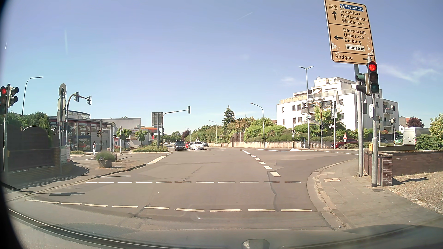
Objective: Follow the waypoints while adhering to traffic rules and regulations
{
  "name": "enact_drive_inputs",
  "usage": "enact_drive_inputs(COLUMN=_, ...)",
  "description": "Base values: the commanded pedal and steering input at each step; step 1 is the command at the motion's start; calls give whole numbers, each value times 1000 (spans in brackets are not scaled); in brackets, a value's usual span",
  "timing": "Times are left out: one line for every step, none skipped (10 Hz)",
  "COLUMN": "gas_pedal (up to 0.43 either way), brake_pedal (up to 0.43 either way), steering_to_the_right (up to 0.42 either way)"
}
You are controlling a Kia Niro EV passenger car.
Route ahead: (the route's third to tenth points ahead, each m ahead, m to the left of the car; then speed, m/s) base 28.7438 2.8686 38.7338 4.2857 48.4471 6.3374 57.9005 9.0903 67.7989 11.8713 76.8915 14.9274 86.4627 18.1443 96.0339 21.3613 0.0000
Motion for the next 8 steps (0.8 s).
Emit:
enact_drive_inputs(gas_pedal=0, brake_pedal=366, steering_to_the_right=-5)
enact_drive_inputs(gas_pedal=0, brake_pedal=366, steering_to_the_right=-5)
enact_drive_inputs(gas_pedal=0, brake_pedal=366, steering_to_the_right=-5)
enact_drive_inputs(gas_pedal=0, brake_pedal=366, steering_to_the_right=-5)
enact_drive_inputs(gas_pedal=0, brake_pedal=366, steering_to_the_right=-5)
enact_drive_inputs(gas_pedal=0, brake_pedal=366, steering_to_the_right=-5)
enact_drive_inputs(gas_pedal=0, brake_pedal=366, steering_to_the_right=-5)
enact_drive_inputs(gas_pedal=0, brake_pedal=366, steering_to_the_right=-5)
